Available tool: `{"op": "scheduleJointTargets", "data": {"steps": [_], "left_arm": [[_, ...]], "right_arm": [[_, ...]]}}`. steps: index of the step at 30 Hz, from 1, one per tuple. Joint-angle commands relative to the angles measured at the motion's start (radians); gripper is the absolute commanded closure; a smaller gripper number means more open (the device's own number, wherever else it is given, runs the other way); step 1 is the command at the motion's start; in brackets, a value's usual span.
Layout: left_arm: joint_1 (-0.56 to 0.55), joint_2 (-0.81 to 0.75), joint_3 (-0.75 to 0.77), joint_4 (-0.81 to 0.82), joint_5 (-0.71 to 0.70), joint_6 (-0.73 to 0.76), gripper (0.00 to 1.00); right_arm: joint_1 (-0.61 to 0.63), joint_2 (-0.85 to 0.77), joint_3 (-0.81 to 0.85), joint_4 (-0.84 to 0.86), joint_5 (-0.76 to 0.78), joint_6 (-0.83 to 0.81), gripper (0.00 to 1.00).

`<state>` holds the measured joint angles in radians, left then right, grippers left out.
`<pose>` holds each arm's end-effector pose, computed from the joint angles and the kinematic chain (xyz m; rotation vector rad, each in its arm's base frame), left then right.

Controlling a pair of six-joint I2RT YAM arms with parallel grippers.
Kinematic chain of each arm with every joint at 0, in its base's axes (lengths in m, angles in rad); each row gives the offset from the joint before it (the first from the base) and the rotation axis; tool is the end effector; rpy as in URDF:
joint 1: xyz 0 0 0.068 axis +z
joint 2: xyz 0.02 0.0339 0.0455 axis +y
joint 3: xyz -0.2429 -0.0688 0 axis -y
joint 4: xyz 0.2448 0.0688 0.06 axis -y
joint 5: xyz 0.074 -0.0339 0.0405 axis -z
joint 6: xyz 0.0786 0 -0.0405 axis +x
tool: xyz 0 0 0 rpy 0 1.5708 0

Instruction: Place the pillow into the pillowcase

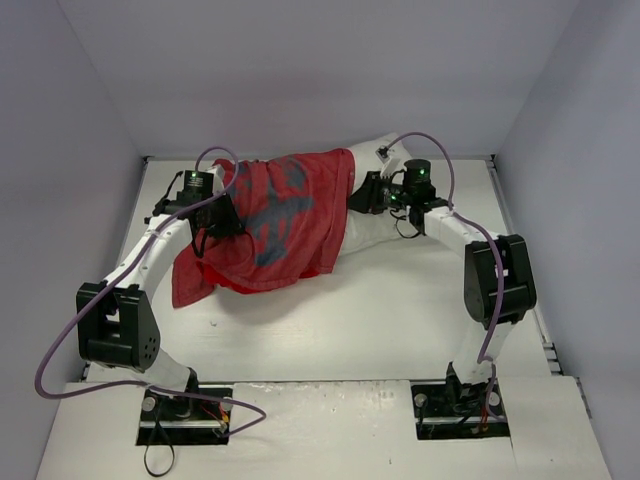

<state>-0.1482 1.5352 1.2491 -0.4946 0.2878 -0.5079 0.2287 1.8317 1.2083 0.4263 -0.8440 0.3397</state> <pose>0.3619 -0.0766 0.2396 -0.2870 2.3905 -0.6525 0.4154 0.1570 0.2293 -0.5404 1.7641 1.1443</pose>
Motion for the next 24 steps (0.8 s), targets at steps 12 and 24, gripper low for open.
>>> {"op": "scheduleJointTargets", "data": {"steps": [12, 24], "left_arm": [[0.007, 0.011, 0.055, 0.01, 0.02, 0.022, 1.0], [0.009, 0.002, 0.087, -0.009, -0.039, 0.034, 1.0]], "right_arm": [[0.089, -0.028, -0.003, 0.095, -0.098, 0.005, 0.7], [-0.064, -0.441, -0.205, -0.09, 0.412, -0.021, 1.0]]}}
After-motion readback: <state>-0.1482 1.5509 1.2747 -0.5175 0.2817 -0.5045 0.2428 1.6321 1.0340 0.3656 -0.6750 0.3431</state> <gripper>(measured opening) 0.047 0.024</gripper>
